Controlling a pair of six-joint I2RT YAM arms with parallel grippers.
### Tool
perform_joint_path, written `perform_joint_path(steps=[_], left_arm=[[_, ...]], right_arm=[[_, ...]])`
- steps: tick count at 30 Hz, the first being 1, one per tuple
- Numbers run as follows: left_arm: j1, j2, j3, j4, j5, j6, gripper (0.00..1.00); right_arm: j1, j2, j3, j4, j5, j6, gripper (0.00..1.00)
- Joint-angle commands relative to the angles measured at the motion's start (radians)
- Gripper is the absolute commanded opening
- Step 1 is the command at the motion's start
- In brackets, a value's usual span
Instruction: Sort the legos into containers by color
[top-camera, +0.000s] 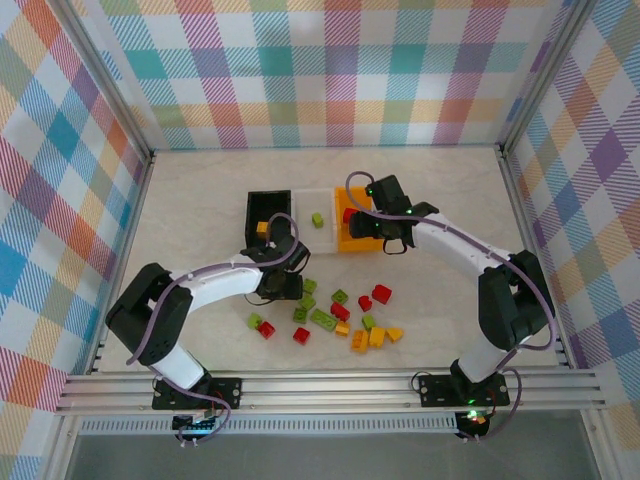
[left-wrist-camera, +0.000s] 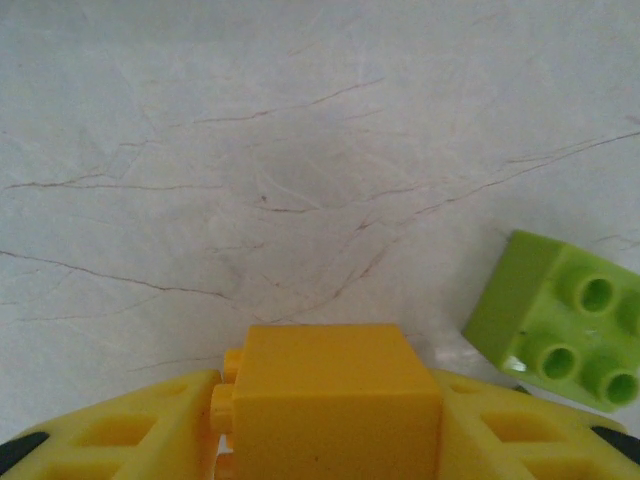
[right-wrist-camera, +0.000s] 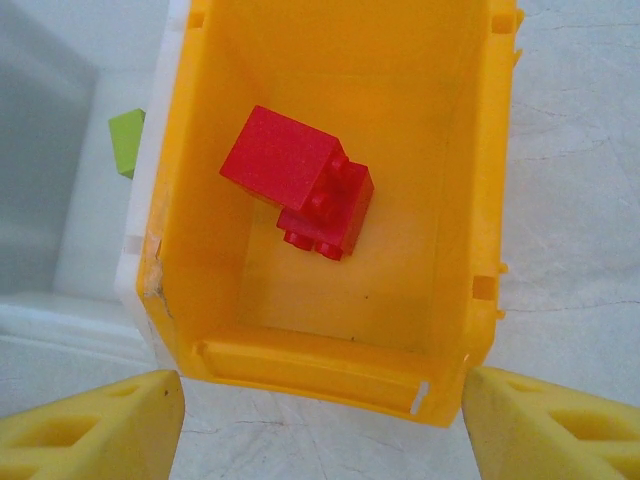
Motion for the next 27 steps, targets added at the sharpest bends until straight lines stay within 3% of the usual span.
perform_joint_path(steps=[1, 6, 10, 16, 22, 27], left_arm=[[-0.010, 0.009, -0.015, 0.010, -0.026, 0.008, 0.50], [-0.011, -0.038, -0.015, -0.002, -0.033, -0.006, 0.37], [0.015, -0.128, 0.027, -0.026, -0.053, -0.006, 0.35], [0.140, -0.183, 0.157, -0.045, -0.094, -0.012, 0.36], [0.237, -0.074, 0.304, -0.023, -0.165, -0.010, 0.36], [0.310, 0.073, 0.413, -0.006, -0.146, -0.010, 0.36]], right_arm=[[0.001, -0.034, -0.010, 0.019, 0.007, 0.015, 0.74], [0.001, -0.041, -0.012, 0.019, 0.004, 0.020, 0.74], [0.001, -0.055, -0.025, 0.024, -0.007, 0.026, 0.74], [0.002, -0.067, -0.057, 0.042, -0.019, 0.041, 0.74], [0.001, -0.077, -0.071, 0.042, -0.017, 0.041, 0.74], [0.001, -0.093, -0.083, 0.044, -0.026, 0.044, 0.74]])
